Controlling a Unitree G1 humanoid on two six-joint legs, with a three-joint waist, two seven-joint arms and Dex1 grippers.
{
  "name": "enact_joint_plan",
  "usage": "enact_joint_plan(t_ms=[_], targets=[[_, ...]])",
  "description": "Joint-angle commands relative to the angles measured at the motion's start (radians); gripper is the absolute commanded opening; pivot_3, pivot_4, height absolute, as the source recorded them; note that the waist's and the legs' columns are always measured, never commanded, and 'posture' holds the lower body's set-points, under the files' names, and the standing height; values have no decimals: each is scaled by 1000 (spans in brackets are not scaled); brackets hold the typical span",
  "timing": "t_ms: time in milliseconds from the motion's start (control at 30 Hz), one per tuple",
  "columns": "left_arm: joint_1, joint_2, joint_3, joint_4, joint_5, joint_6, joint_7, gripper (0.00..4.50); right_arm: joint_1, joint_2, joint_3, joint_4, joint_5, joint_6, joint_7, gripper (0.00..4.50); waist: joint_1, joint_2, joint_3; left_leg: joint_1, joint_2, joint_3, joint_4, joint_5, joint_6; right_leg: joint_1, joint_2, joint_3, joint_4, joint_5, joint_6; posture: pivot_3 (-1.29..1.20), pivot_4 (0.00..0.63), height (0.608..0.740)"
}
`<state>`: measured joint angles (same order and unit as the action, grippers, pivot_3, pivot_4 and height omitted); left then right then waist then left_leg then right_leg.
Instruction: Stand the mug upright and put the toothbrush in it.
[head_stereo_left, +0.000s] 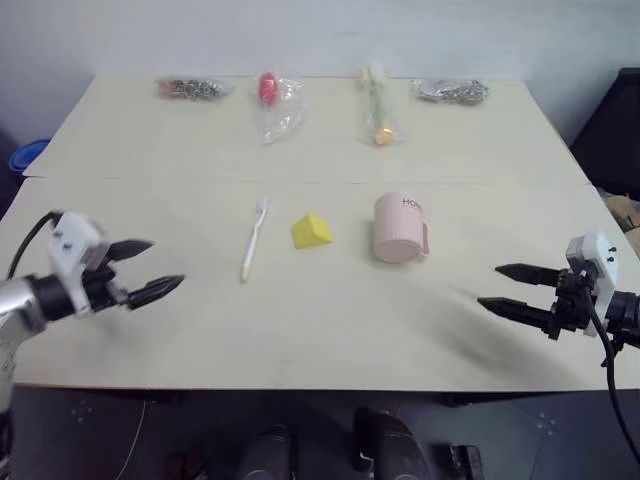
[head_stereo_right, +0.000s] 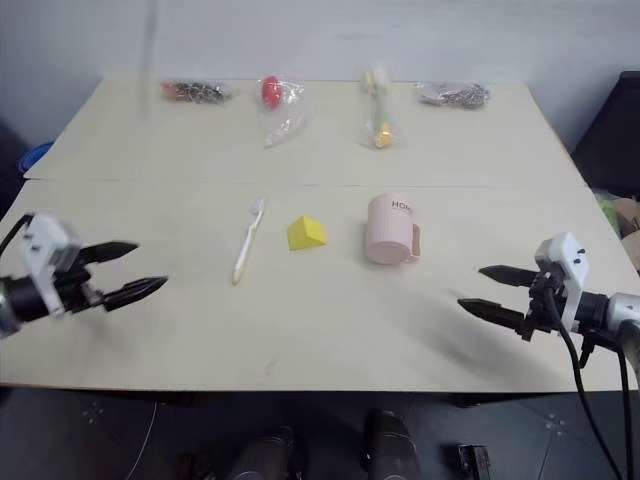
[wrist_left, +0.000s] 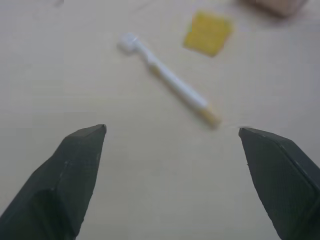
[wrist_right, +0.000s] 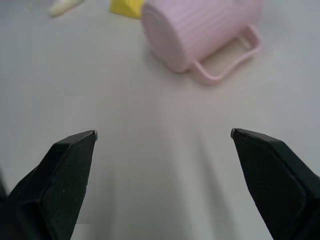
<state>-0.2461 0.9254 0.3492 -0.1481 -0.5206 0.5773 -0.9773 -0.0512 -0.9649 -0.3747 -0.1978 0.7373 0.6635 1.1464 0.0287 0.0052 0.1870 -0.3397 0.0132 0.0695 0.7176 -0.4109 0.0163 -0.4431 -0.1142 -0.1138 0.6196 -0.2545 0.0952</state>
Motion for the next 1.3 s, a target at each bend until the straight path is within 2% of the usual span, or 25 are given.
enact_joint_plan(t_ms=[33, 133, 233, 367, 467, 600, 800, 900, 1167, 1300], targets=[[-215, -24, -171, 91, 18, -26, -100, 4500, -29, -7, -72, -158, 157, 97, -32, 4471, 1, 0, 0, 0, -1, 0, 0, 0, 0, 0, 0, 0, 0, 0, 0, 0, 150, 740], [-467, -117, -342, 327, 133, -114, -163, 4500, -47, -1, -81, -267, 245, 147, -86, 4471, 0, 0, 0, 1, -2, 2, 1, 0, 0, 4, 2, -2, -1, 0, 1, 0, 150, 740], [-646, -213, -464, 605, 263, -275, -211, 4500, -67, 14, -81, -344, 307, 173, -158, 4471, -1, -1, 0, 2, -2, 5, 1, 0, 0, 5, 3, -3, -2, 0, 1, 0, 150, 740], [-828, -351, -526, 967, 368, -454, -239, 4500, -92, 32, -83, -408, 382, 192, -261, 4471, -3, -2, 1, 1, -2, 6, 1, 0, 0, 5, 4, -4, -5, 1, 1, 0, 150, 740], [-923, -430, -538, 1166, 423, -539, -235, 4500, -102, 29, -86, -438, 422, 203, -322, 4471, -3, -4, 1, -1, -2, 6, 0, 0, 0, 5, 4, -4, -7, 1, 2, 0, 150, 740], [-994, -493, -534, 1315, 477, -594, -212, 4500, -103, 16, -94, -463, 463, 211, -382, 4471, -3, -4, 2, -2, -2, 6, 0, 0, 0, 4, 4, -5, -8, 2, 3, 0, 150, 740], [-1010, -531, -536, 1384, 533, -619, -221, 4500, -123, 11, -77, -477, 483, 204, -456, 4471, -3, -4, 2, -3, -2, 5, 1, 0, 1, 4, 3, -5, -7, 2, 4, 0, 150, 740], [-989, -539, -539, 1381, 562, -671, -194, 3949, -143, 15, -57, -477, 479, 201, -477, 4500, -2, -4, 2, -4, -2, 5, 1, 0, 1, 4, 3, -6, -8, 2, 4, 0, 150, 740], [-966, -544, -495, 1376, 567, -680, -163, 1380, -208, 19, -8, -446, 482, 202, -498, 4500, -2, -4, 2, -7, -2, 1, 4, 0, 2, 4, 2, -8, -8, 2, 4, 0, 150, 740], [-976, -515, -427, 1337, 506, -623, -207, 1380, -245, 21, 29, -423, 467, 200, -485, 4500, -3, -4, 2, -9, -2, 0, 5, 0, 2, 2, 2, -9, -8, 2, 4, 0, 150, 740]])
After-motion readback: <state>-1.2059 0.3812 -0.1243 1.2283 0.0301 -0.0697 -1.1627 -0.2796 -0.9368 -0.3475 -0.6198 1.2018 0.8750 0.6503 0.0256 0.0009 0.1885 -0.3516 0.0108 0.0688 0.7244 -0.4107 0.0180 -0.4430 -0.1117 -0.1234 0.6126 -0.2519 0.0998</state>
